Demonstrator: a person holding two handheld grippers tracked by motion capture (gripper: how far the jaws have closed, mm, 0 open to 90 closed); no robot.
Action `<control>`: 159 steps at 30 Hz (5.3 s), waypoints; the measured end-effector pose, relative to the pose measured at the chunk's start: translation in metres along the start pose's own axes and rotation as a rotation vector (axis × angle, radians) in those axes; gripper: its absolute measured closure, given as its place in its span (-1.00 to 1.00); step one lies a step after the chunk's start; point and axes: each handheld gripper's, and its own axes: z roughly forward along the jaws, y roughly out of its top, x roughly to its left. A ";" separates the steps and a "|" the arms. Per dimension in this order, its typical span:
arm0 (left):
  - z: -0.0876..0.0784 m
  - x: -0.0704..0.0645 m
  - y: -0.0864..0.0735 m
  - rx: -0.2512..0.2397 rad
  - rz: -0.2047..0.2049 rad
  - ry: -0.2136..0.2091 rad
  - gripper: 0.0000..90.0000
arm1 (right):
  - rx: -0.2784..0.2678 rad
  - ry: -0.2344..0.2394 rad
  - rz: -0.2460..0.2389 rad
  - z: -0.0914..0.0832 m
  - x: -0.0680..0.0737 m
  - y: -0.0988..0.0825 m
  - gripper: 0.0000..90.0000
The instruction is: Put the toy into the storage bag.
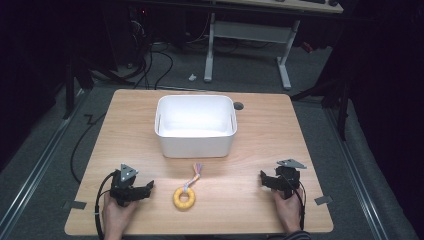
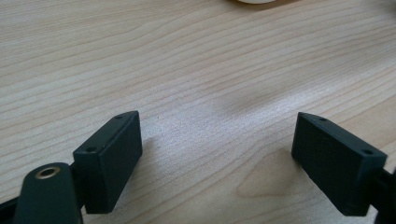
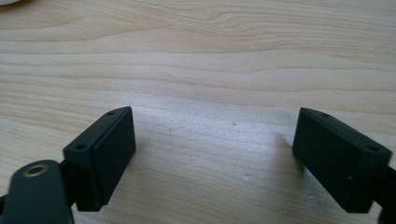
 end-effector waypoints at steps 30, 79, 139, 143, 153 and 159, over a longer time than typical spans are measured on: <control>0.004 -0.004 0.014 0.062 0.061 -0.063 -0.50 | -0.017 0.067 -0.060 -0.002 0.002 -0.001 -0.44; -0.025 -0.053 0.039 0.096 0.166 -0.232 -0.07 | -0.021 0.076 -0.071 -0.002 0.002 -0.001 -0.41; 0.013 -0.108 0.056 0.330 0.325 -0.254 0.25 | -0.019 0.089 -0.082 -0.003 0.002 -0.002 -0.41; 0.014 -0.109 0.057 0.331 0.331 -0.248 0.31 | -0.019 0.090 -0.082 -0.003 0.002 -0.002 -0.41; 0.013 -0.110 0.057 0.332 0.355 -0.239 0.41 | -0.019 0.090 -0.082 -0.003 0.002 -0.002 -0.41; 0.012 -0.108 0.059 0.334 0.345 -0.248 0.44 | -0.019 0.090 -0.082 -0.003 0.002 -0.002 -0.41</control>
